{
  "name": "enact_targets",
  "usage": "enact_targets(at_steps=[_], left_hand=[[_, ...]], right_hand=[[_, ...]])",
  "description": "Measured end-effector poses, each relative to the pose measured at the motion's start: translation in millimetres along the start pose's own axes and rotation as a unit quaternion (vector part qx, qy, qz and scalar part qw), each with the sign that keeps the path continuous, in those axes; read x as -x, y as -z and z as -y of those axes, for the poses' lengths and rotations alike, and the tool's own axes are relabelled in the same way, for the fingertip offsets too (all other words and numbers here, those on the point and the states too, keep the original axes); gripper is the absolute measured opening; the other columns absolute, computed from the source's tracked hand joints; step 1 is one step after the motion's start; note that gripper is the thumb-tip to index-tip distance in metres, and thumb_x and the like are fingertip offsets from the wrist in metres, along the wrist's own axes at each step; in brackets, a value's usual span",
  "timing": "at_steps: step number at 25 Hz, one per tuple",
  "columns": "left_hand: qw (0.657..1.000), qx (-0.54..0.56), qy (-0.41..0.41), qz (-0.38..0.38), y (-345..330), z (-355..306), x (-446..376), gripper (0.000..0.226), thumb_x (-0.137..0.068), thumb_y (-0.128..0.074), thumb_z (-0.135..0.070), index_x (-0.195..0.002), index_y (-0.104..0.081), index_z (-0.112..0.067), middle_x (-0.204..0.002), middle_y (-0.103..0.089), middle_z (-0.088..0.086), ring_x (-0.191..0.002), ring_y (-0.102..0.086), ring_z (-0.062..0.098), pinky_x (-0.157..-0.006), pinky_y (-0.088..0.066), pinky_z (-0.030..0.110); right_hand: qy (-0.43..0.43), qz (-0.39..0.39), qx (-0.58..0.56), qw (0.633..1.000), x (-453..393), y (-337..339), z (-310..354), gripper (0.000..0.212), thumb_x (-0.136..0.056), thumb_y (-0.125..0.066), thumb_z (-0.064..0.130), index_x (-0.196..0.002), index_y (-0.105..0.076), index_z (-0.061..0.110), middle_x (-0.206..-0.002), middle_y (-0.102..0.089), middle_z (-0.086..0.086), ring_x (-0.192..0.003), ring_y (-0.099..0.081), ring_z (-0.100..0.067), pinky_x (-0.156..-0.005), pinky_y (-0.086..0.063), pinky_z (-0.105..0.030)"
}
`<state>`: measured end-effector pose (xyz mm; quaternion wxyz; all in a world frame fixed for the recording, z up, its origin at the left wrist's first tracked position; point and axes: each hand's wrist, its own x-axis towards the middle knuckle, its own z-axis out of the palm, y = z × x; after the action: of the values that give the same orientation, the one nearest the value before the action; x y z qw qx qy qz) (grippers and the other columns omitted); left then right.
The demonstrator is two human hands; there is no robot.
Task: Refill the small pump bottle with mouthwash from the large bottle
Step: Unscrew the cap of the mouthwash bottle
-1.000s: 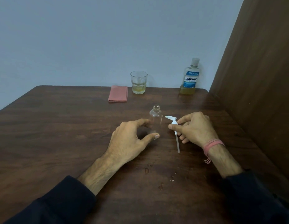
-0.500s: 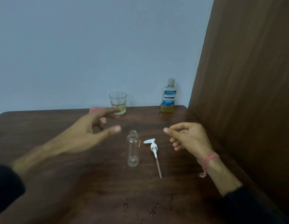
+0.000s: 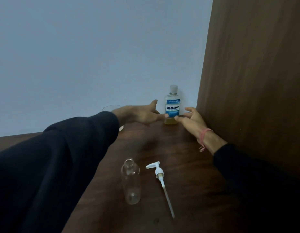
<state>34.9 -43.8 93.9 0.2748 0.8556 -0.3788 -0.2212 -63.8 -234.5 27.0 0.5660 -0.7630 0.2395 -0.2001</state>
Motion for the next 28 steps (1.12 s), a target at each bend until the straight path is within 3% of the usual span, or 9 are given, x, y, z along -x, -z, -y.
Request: enact_targets(at_steps=[4,6,9,12,17,20,24,28], left_hand=[[0.999,0.02,0.01,-0.026,6,-9,-37,0.09,-0.117,-0.058,-0.046,-0.178,-0.004,-0.008,-0.177,-0.046,0.007,-0.146,-0.053,0.018,-0.112,-0.058,0.04],[0.999,0.034,0.009,-0.029,5,-9,-48,0.087,-0.117,-0.06,-0.041,-0.178,-0.005,-0.012,-0.175,-0.047,0.009,-0.154,-0.054,0.025,-0.119,-0.056,0.047],[1.0,0.026,0.005,-0.012,6,-7,-46,0.072,-0.119,-0.056,-0.038,-0.178,-0.02,-0.018,-0.167,-0.057,0.011,-0.15,-0.059,0.027,-0.113,-0.058,0.045],[1.0,0.008,-0.006,-0.012,6,-3,-28,0.05,-0.12,-0.053,-0.041,-0.166,-0.049,-0.02,-0.153,-0.07,0.007,-0.142,-0.066,0.025,-0.114,-0.058,0.047],[0.998,-0.026,-0.032,0.045,-4,-22,34,0.049,-0.119,-0.051,-0.048,-0.16,-0.062,-0.022,-0.15,-0.073,0.003,-0.142,-0.067,0.025,-0.121,-0.055,0.054],[0.997,-0.042,-0.055,0.045,1,-45,74,0.05,-0.112,-0.063,-0.053,-0.154,-0.069,-0.028,-0.146,-0.075,-0.003,-0.14,-0.068,0.019,-0.12,-0.056,0.053],[0.989,-0.031,-0.147,0.01,-5,-80,115,0.049,-0.107,-0.071,-0.055,-0.151,-0.071,-0.035,-0.137,-0.08,-0.015,-0.124,-0.075,0.007,-0.104,-0.065,0.035],[0.97,-0.11,-0.216,-0.007,-22,-99,122,0.034,-0.11,-0.074,-0.038,-0.14,-0.079,-0.023,-0.123,-0.085,-0.01,-0.102,-0.079,0.006,-0.077,-0.064,0.025]], right_hand=[[0.034,0.035,0.001,0.999,-36,-2,2,0.086,-0.1,-0.079,0.012,-0.17,-0.03,0.026,-0.17,-0.046,-0.007,-0.156,-0.045,-0.026,-0.129,-0.038,-0.046],[0.05,0.061,-0.016,0.997,-48,-7,1,0.068,-0.105,-0.072,0.014,-0.164,-0.041,0.023,-0.161,-0.057,-0.006,-0.15,-0.054,-0.026,-0.126,-0.044,-0.045],[0.063,0.097,-0.041,0.992,-46,-8,-3,0.045,-0.112,-0.062,0.024,-0.155,-0.051,0.022,-0.151,-0.065,-0.005,-0.14,-0.063,-0.024,-0.122,-0.049,-0.046],[0.074,0.116,-0.051,0.989,-20,2,-10,0.043,-0.111,-0.061,0.028,-0.153,-0.052,0.025,-0.148,-0.068,-0.004,-0.135,-0.066,-0.017,-0.118,-0.053,-0.043],[0.103,0.142,-0.056,0.983,52,26,-22,0.045,-0.111,-0.061,0.022,-0.154,-0.05,0.026,-0.15,-0.068,0.003,-0.137,-0.065,-0.011,-0.107,-0.058,-0.028],[0.115,0.158,-0.071,0.978,94,40,-29,0.053,-0.11,-0.061,0.017,-0.161,-0.045,0.022,-0.151,-0.068,-0.001,-0.141,-0.063,-0.015,-0.117,-0.053,-0.037],[0.119,0.176,-0.059,0.975,146,53,-37,0.056,-0.108,-0.064,0.024,-0.161,-0.045,0.024,-0.152,-0.067,0.002,-0.143,-0.062,-0.015,-0.122,-0.049,-0.044],[0.124,0.187,-0.033,0.974,169,65,-35,0.05,-0.108,-0.065,0.02,-0.156,-0.049,0.022,-0.15,-0.068,0.003,-0.141,-0.063,-0.012,-0.123,-0.048,-0.047]])
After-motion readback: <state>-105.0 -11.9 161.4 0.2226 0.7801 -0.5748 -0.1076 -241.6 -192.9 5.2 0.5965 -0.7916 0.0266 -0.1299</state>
